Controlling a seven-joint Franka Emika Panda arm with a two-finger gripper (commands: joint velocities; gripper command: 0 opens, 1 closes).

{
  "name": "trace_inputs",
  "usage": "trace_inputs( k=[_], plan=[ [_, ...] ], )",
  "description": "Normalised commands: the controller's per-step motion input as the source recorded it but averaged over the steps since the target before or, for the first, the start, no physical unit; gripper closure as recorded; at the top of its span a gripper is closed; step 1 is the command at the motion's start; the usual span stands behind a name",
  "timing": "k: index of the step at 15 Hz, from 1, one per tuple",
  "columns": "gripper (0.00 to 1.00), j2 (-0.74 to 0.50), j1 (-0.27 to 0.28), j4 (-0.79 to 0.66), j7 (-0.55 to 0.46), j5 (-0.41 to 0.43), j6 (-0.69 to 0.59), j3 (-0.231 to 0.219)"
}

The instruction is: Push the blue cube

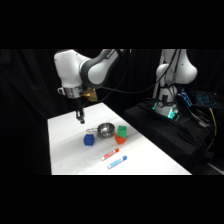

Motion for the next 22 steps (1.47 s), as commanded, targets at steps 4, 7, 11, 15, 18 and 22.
trace_inputs(
  k=[4,7,11,15,18,22],
  plan=[
    [0.92,0.17,-0.029,0.01,0.00,0.134,0.22,0.054],
    [0.94,0.18,-0.049,0.01,-0.05,0.126,0.30,0.052],
    [0.93,0.17,-0.072,0.03,-0.08,0.124,0.28,0.054],
    [0.96,0.11,-0.088,0.03,-0.11,0.146,0.20,0.083],
    [0.95,-0.17,-0.067,-0.09,-0.12,0.121,0.04,0.071],
    [0.96,-0.48,-0.039,-0.17,-0.10,0.082,-0.23,0.037]
  ],
)
